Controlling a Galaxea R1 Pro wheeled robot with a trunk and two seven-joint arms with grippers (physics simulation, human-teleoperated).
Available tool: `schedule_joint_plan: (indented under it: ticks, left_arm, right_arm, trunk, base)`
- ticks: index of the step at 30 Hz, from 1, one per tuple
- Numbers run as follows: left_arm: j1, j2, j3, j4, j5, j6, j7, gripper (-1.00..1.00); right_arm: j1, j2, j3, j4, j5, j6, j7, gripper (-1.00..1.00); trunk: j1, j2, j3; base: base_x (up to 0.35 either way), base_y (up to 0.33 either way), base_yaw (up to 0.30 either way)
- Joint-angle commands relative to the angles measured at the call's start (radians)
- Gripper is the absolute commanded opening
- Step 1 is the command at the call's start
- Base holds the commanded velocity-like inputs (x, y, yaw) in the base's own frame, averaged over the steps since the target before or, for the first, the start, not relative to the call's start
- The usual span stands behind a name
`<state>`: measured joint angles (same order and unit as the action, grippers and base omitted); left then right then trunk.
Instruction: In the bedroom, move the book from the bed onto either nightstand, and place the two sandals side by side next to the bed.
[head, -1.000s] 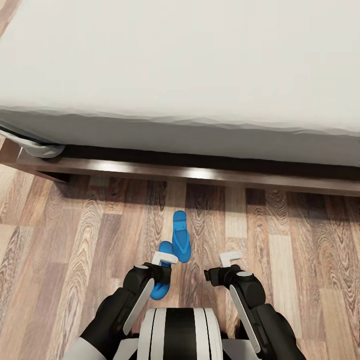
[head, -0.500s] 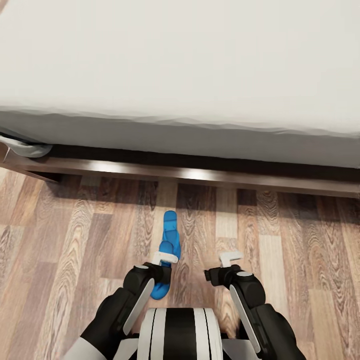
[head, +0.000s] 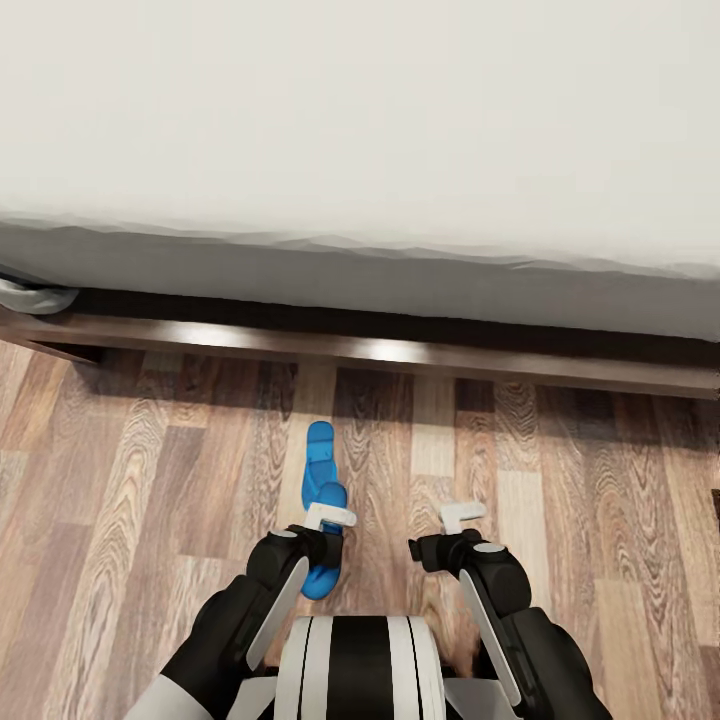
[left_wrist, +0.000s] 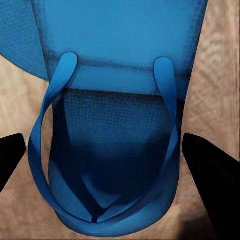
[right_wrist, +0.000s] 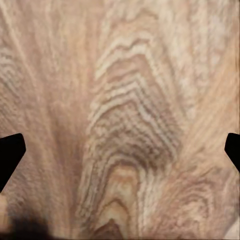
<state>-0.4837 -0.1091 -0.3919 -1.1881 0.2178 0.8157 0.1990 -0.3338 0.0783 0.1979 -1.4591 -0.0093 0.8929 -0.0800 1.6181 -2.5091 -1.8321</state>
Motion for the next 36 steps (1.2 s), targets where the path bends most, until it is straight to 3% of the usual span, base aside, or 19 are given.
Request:
schedule_joint_plan:
  ticks: [1,20,36]
  left_arm:
    - [0.000,0.000,-0.001,-0.001,0.011,0.003,0.010,-1.00]
    - [0.000,0.000,-0.002,-0.001,0.011,0.003,0.010,-1.00]
    - [0.000,0.000,-0.001,0.006,0.010,-0.001,0.010,-1.00]
  right_arm:
    - [-0.001,0.000,0.002,-0.001,-0.001,0.004,-0.006,1.00]
    - [0.000,0.000,0.002,-0.004,-0.001,0.004,-0.006,1.00]
    - [0.000,0.000,0.001,-0.004,-0.001,0.005,-0.006,1.00]
  trunk:
    - [0.000,0.000,0.000]
    - [0.000,0.000,0.000]
    - [0.000,0.000,0.000]
  base:
    - [0.000,-0.144,0.000]
    - [0.000,-0.140,0.000]
    - [0.000,-0.016,0.000]
